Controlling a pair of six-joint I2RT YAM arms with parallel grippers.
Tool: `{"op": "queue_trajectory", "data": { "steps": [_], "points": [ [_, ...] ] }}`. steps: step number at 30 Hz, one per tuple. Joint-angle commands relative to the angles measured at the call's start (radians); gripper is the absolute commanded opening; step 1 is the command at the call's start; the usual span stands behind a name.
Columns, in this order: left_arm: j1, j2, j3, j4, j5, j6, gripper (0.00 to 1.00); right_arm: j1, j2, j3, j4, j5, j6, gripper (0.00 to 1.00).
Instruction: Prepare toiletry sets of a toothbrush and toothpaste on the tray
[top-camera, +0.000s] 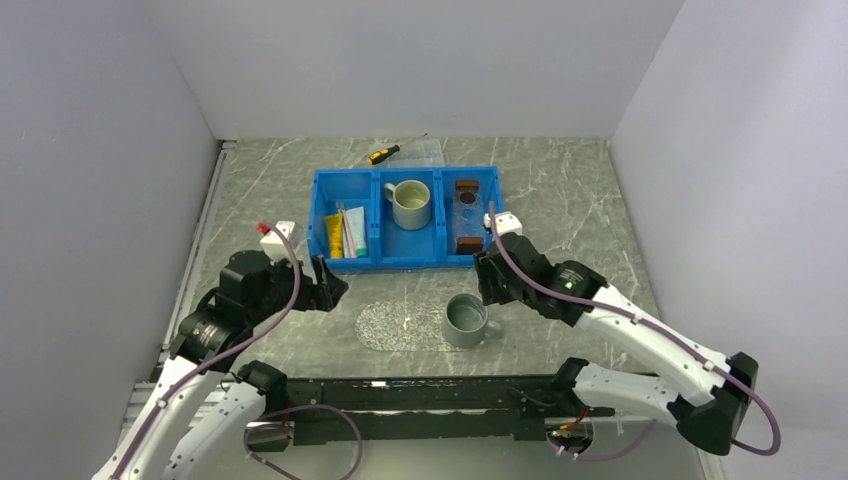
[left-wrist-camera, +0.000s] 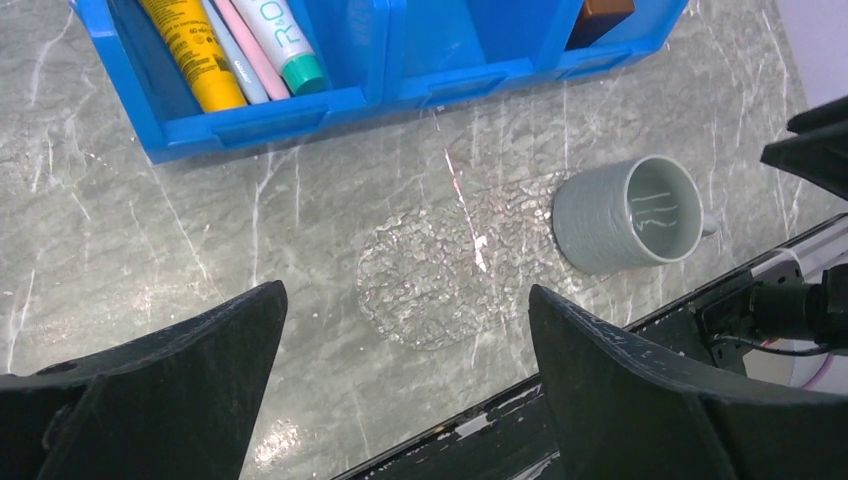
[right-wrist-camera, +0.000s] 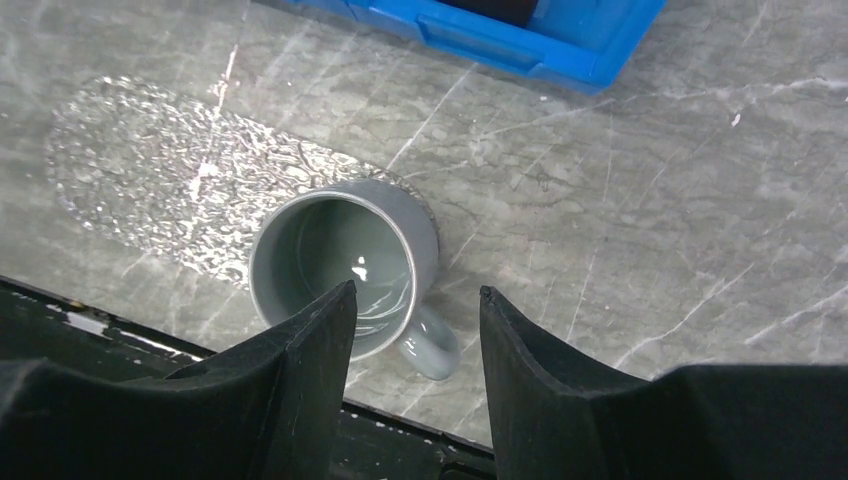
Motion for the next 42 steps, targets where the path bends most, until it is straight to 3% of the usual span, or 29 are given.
{"op": "queue_trajectory", "data": {
  "steps": [1,15,25,32,42],
  "points": [
    [0.005,0.078,0.096,0.069,-0.033,-0.029,0.99,0.004,-0.081,-0.009,-0.006,0.015,0.029,0.51],
    [-0.001,0.530,0.412,0.087,0.084,0.010,0.99,0.004,-0.179,-0.010,-0.012,-0.037,0.033,0.51],
    [-0.087,0.894,0.757,-0.023,-0.010,0.039,0.99,0.004,-0.279,-0.038,-0.014,-0.096,0.052,0.50],
    [-0.099,1.156,0.991,-0.125,-0.069,0.048,0.94,0.005,-0.324,-0.069,-0.004,-0.129,0.080,0.49],
    [-0.099,1.382,1.216,-0.206,-0.092,-0.019,0.81,0.004,-0.369,-0.098,0.013,-0.142,0.100,0.48]
  ]
}}
